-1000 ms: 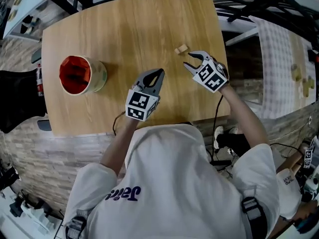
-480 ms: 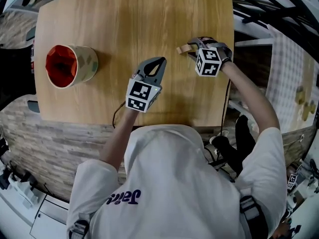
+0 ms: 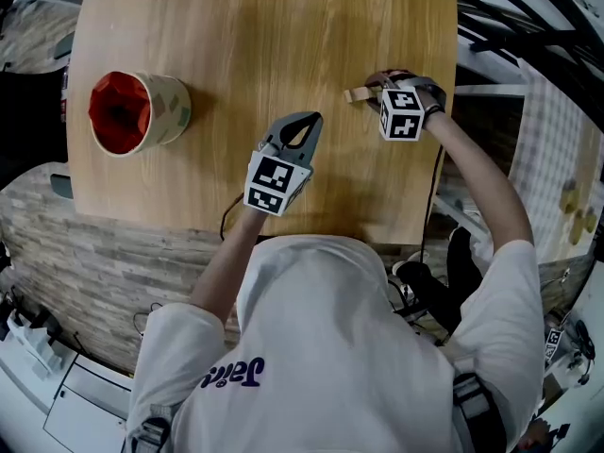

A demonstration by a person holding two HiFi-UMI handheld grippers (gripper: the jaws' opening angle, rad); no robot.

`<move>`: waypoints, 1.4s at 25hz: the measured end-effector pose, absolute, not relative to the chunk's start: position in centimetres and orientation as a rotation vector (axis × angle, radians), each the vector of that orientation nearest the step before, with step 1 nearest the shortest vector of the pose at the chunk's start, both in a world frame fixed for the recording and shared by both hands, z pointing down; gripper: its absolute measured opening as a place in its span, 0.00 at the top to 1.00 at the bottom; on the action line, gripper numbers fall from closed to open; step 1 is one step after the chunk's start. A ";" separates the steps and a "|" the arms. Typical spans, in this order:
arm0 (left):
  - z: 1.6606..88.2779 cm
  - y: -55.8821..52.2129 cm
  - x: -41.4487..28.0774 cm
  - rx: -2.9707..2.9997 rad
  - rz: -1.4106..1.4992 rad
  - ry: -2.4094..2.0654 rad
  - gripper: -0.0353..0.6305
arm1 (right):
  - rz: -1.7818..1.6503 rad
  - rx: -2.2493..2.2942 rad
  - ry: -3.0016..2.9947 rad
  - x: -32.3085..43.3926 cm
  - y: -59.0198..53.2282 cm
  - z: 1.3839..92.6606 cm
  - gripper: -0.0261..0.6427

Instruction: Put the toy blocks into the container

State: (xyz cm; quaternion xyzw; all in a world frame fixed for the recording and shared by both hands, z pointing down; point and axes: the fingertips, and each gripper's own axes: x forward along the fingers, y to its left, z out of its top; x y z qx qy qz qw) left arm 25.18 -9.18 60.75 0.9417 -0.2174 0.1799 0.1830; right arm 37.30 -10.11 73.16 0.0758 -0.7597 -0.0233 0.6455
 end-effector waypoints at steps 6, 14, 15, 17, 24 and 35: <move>59.5 -8.3 23.8 2.648 0.487 -0.608 0.94 | -0.089 0.175 -1.736 36.1 -9.9 69.8 0.76; 57.2 -7.8 18.6 2.644 0.439 -0.655 0.94 | -0.207 0.136 -1.725 31.4 -10.1 63.9 0.76; 56.8 -7.9 17.8 2.649 0.433 -0.665 0.94 | -0.230 0.129 -1.726 30.4 -10.4 62.9 0.76; 56.0 -8.1 15.7 2.654 0.420 -0.690 0.94 | -0.279 0.114 -1.725 28.1 -10.9 61.0 0.76; 53.9 -9.7 7.5 2.641 0.379 -0.809 0.94 | -0.415 0.047 -1.761 17.5 -14.3 55.6 0.76; 52.1 -12.9 -4.5 2.571 0.300 -1.024 0.94 | -0.594 -0.084 -1.847 0.3 -20.2 50.2 0.76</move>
